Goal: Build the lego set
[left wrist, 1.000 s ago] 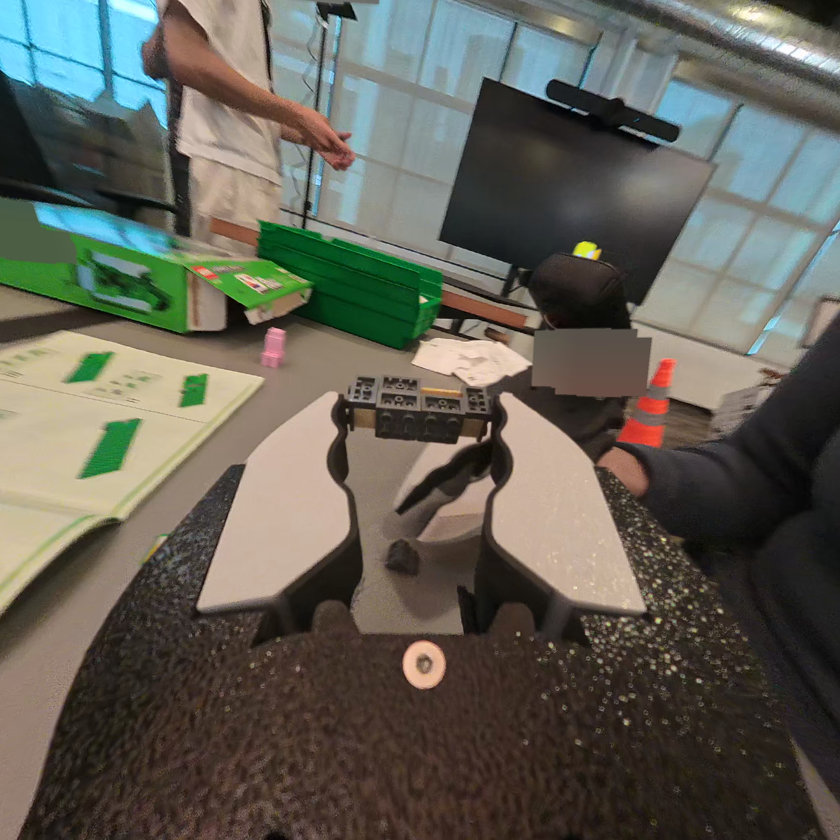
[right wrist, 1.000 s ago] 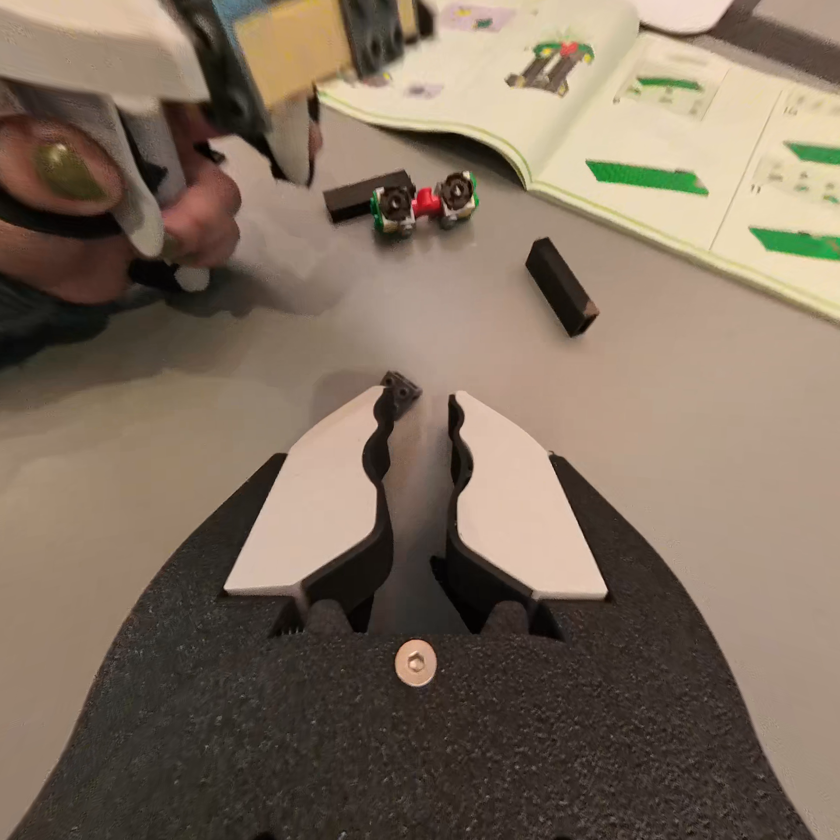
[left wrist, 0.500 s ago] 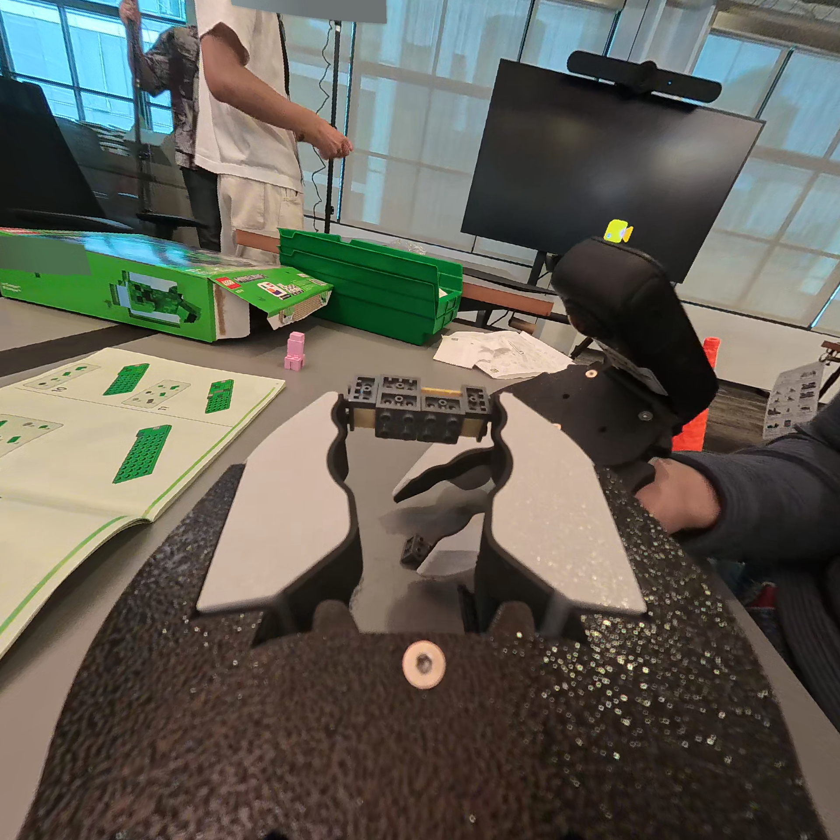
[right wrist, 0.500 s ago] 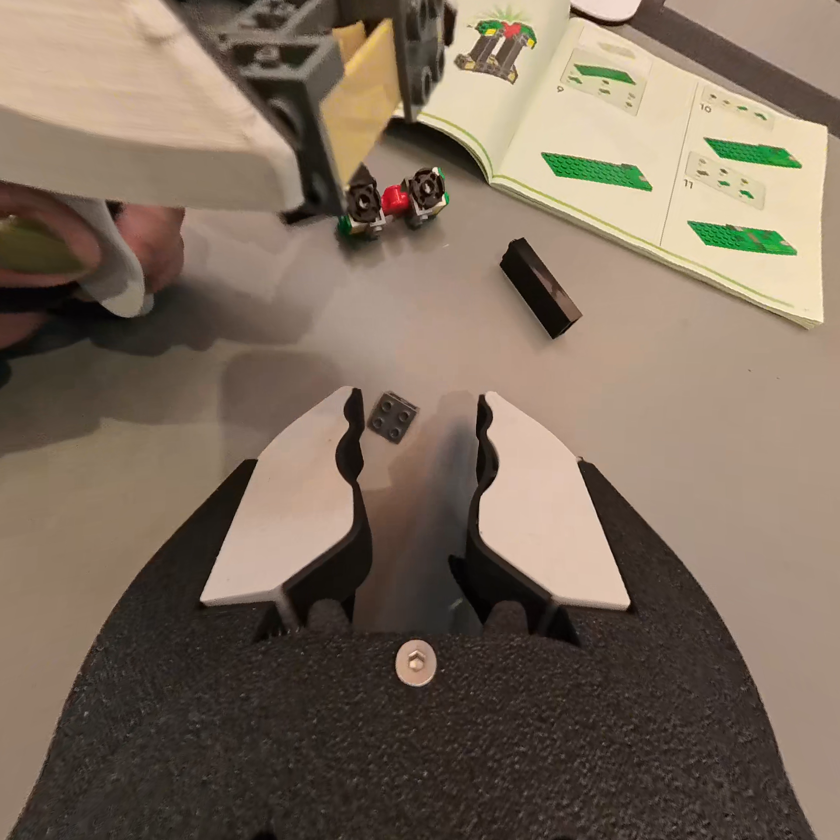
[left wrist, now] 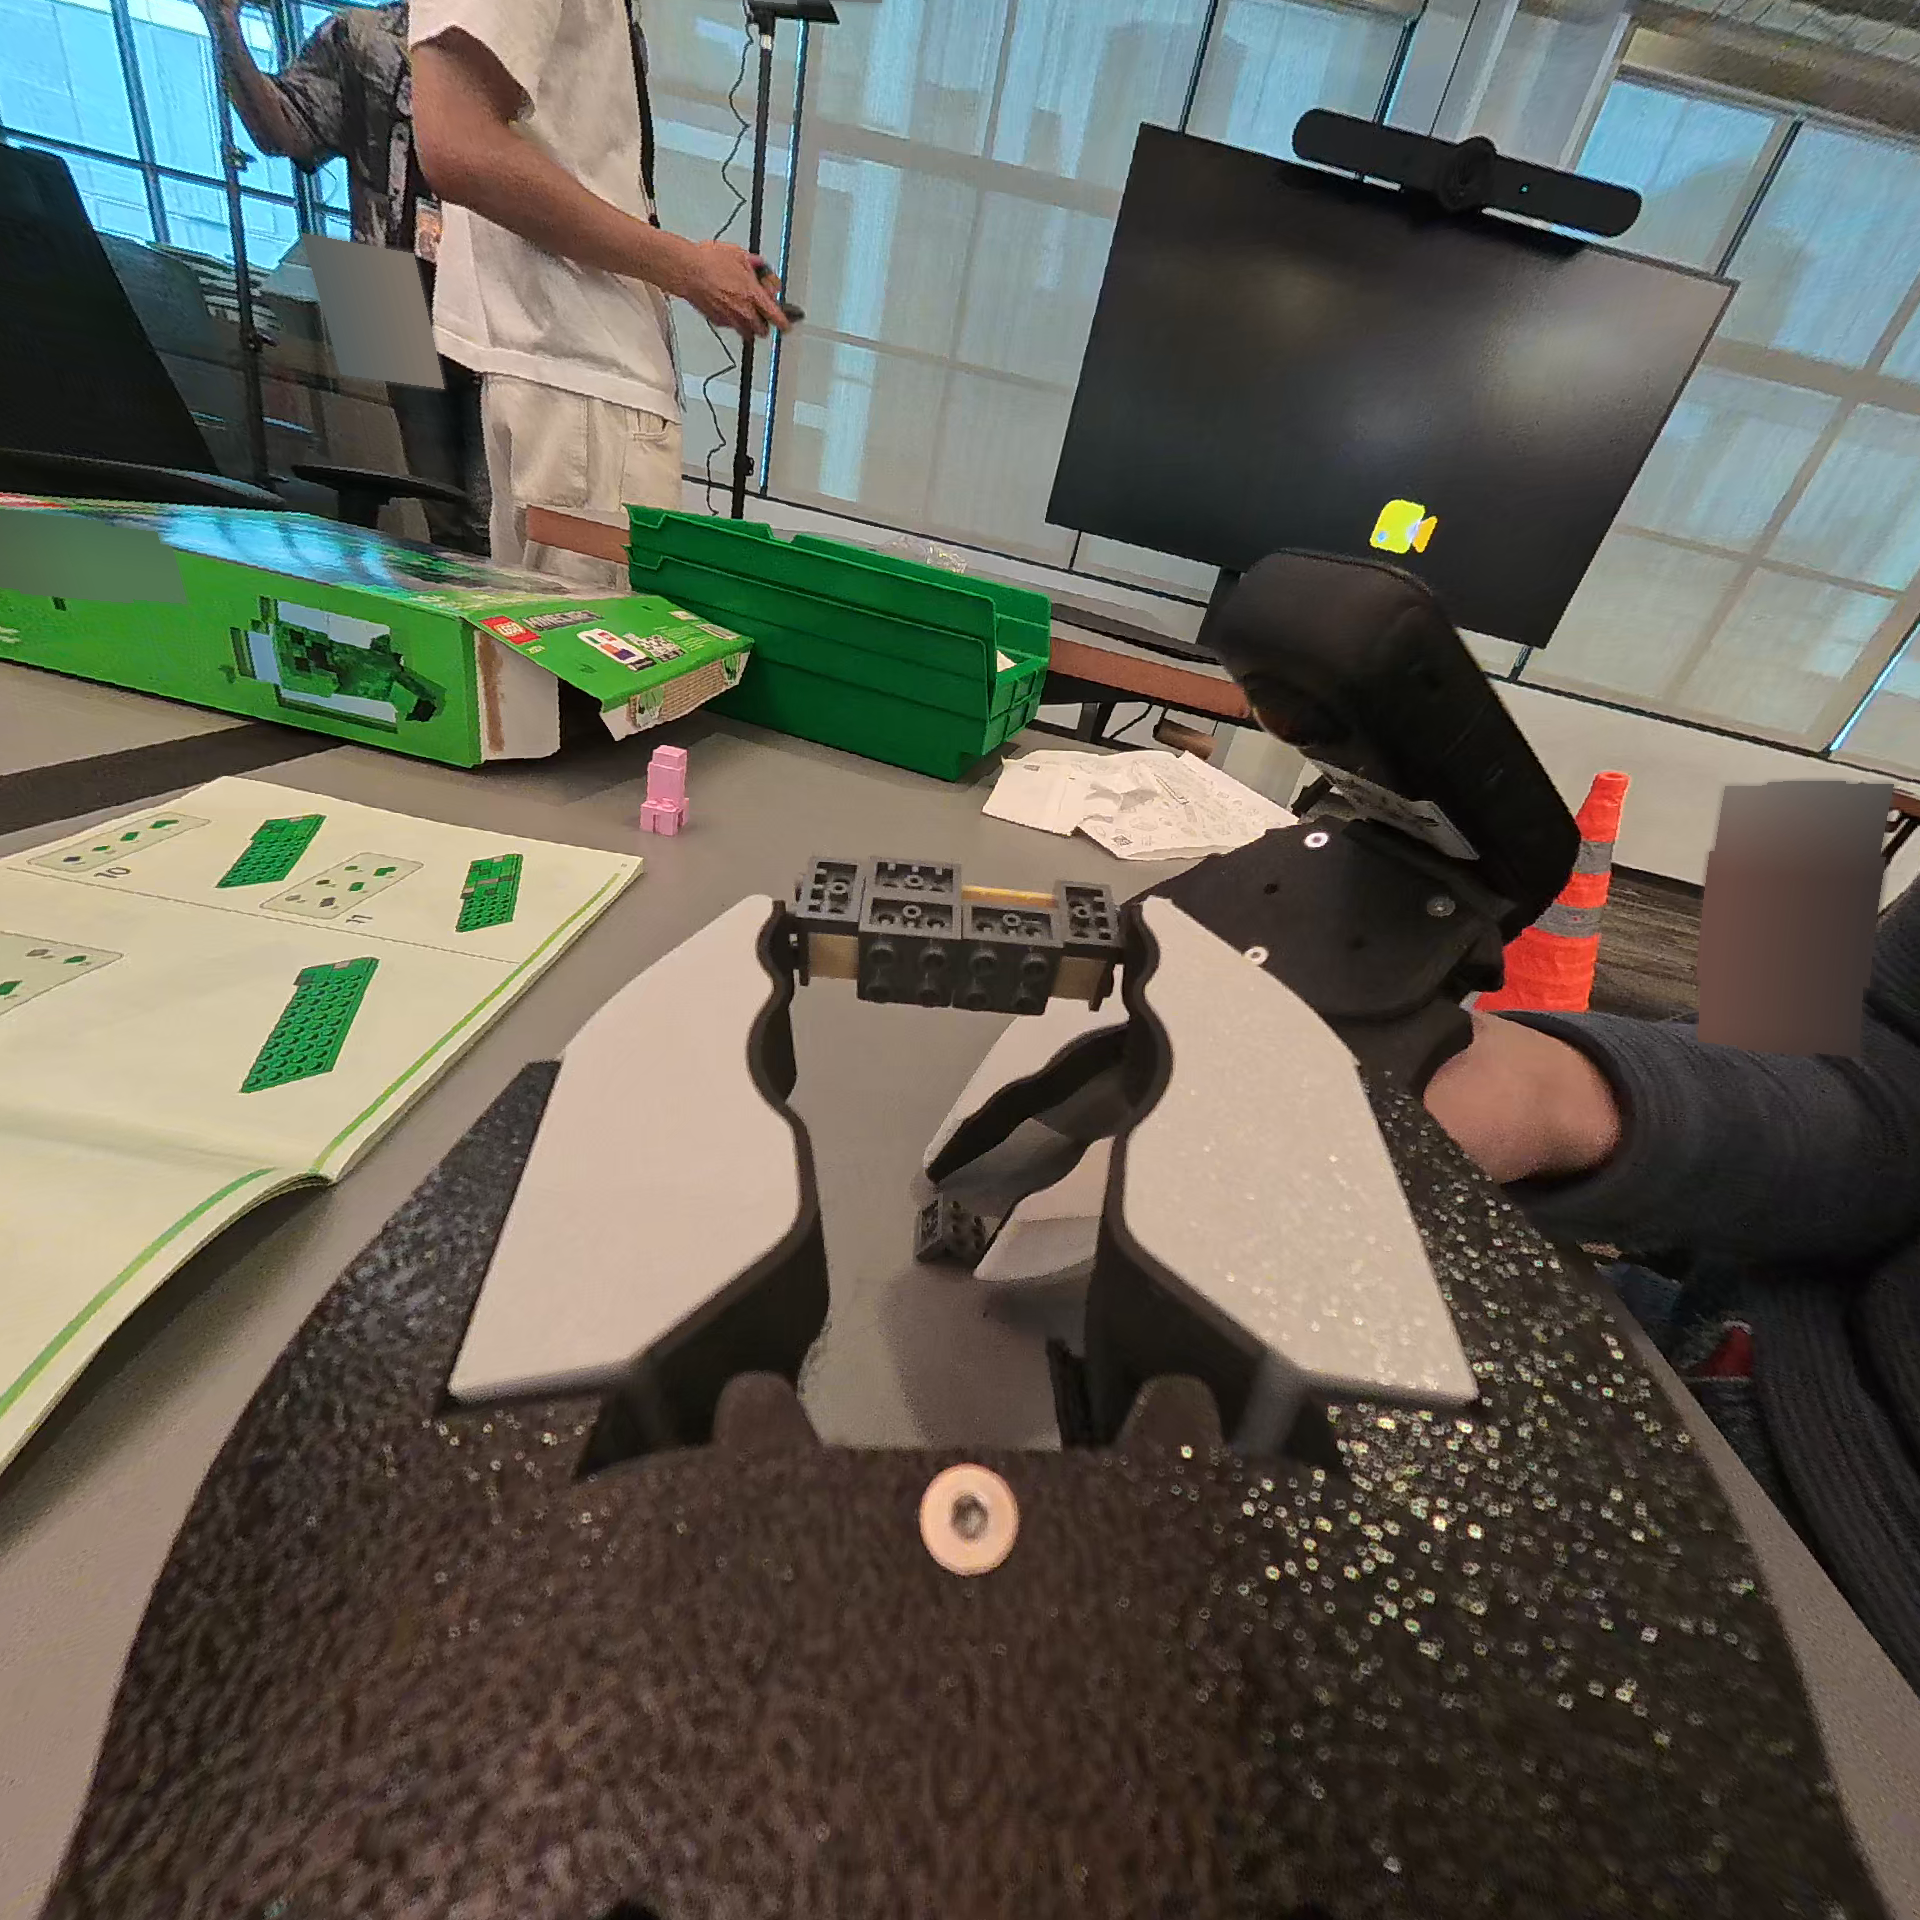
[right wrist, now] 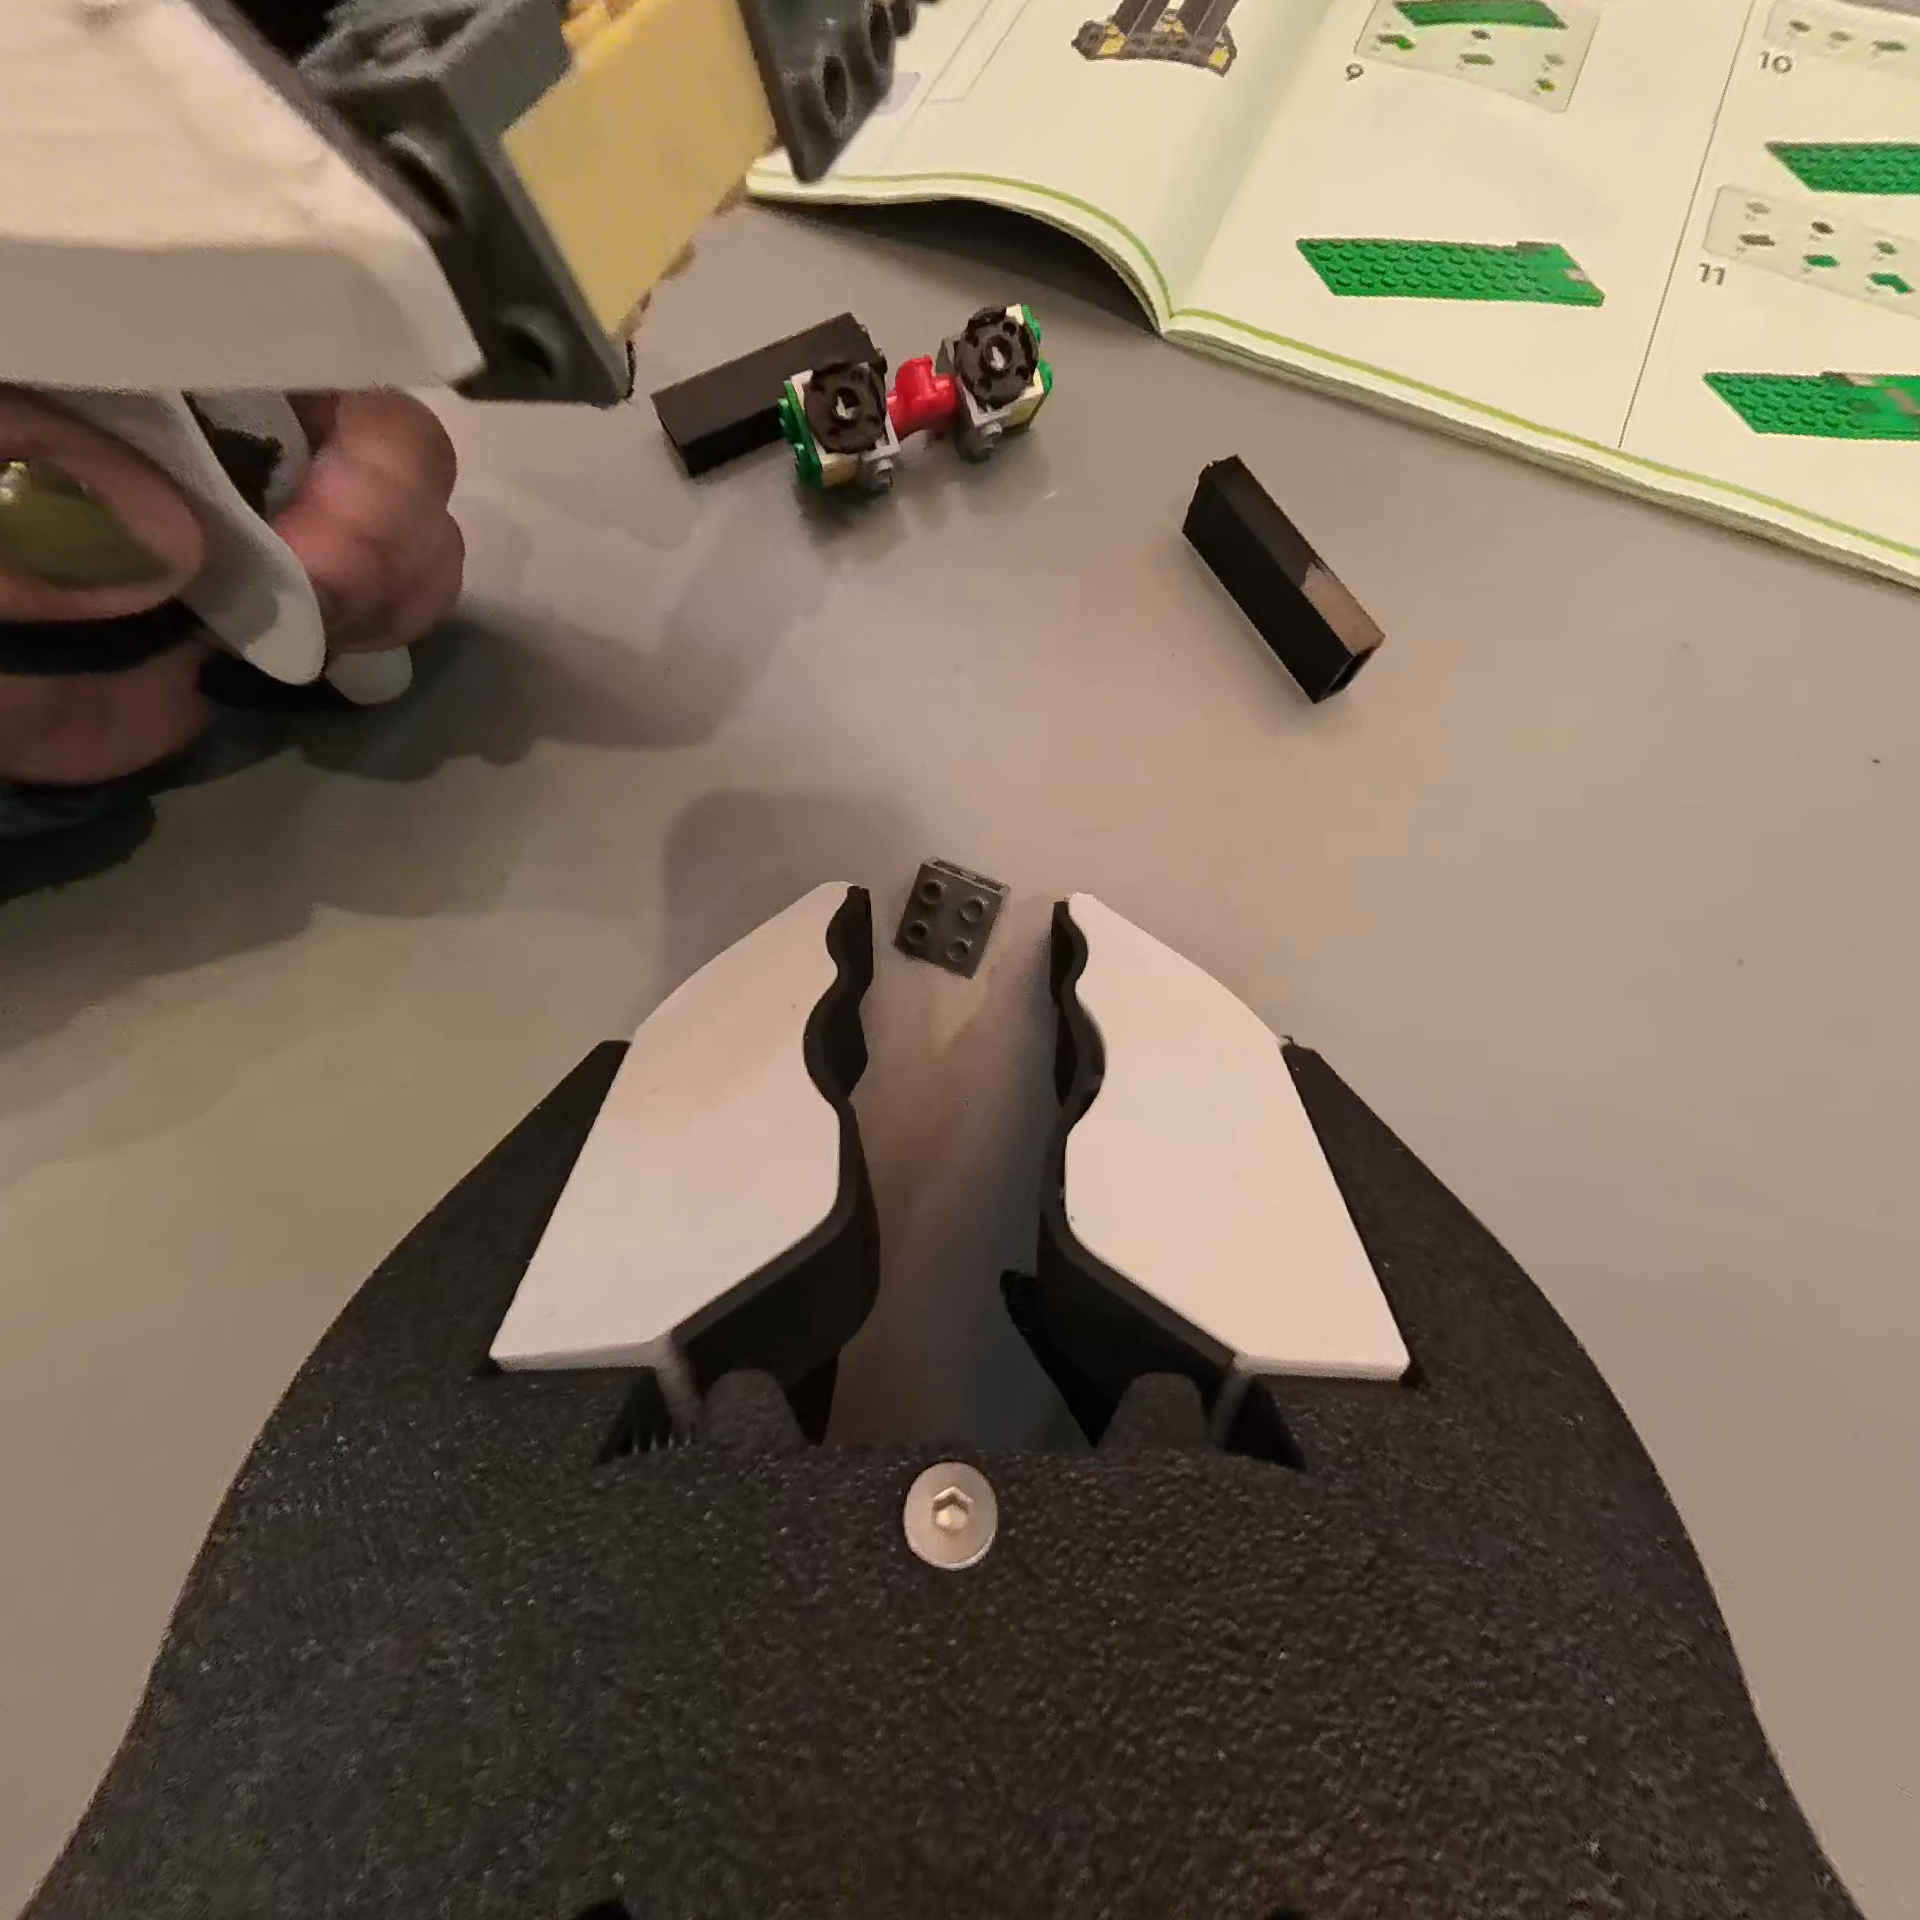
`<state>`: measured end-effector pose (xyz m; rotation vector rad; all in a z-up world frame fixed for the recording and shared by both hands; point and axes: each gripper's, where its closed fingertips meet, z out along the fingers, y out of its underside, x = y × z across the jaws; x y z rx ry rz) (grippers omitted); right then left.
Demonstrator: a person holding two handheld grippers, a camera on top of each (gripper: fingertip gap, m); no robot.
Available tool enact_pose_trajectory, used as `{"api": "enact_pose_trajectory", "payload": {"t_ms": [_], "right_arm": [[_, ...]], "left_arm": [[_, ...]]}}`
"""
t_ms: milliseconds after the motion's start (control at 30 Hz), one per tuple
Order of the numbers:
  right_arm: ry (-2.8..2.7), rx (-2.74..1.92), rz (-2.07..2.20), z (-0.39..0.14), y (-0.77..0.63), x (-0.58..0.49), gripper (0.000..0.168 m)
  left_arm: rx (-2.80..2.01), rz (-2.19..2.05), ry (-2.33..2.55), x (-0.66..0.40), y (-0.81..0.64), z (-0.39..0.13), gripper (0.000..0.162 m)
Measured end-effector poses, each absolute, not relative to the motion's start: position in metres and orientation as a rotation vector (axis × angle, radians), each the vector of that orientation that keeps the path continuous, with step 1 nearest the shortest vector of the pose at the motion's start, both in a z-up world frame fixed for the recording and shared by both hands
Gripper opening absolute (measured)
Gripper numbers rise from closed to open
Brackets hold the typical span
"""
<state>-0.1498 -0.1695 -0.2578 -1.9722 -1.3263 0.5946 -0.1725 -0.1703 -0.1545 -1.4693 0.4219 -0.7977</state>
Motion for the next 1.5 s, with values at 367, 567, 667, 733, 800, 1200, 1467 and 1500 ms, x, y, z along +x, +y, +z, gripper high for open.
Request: {"api": "enact_pose_trajectory", "payload": {"t_ms": [367, 567, 667, 733, 800, 1200, 1467, 1500], "right_arm": [[-1.376, -1.947, 0.584, -0.258, -0.172, -0.155, 0.017], [-1.571, -1.813, 0.679, -0.258, -0.182, -0.161, 0.017], [-1.765, -1.685, 0.754, -0.258, -0.186, -0.161, 0.017], [-1.900, -1.572, 0.833, -0.258, -0.189, -0.160, 0.017], [-2.016, -1.487, 0.847, -0.259, -0.187, -0.155, 0.017], [-2.322, -1.161, 1.186, -0.251, -0.170, -0.137, 0.027], [-2.233, -1.141, 1.026, -0.253, -0.170, -0.131, 0.029], [-2.204, -1.216, 0.989, -0.256, -0.167, -0.133, 0.028]], "left_arm": [[-1.470, -0.810, 0.417, -0.173, -0.170, -0.155, 0.061], [-1.473, -0.811, 0.418, -0.173, -0.170, -0.155, 0.061], [-1.474, -0.813, 0.416, -0.173, -0.170, -0.155, 0.061], [-1.474, -0.816, 0.412, -0.174, -0.170, -0.155, 0.061], [-1.474, -0.817, 0.409, -0.174, -0.170, -0.155, 0.061], [-1.458, -0.839, 0.374, -0.180, -0.170, -0.153, 0.061], [-1.450, -0.863, 0.347, -0.184, -0.169, -0.152, 0.061], [-1.453, -0.861, 0.351, -0.183, -0.169, -0.152, 0.061]]}}
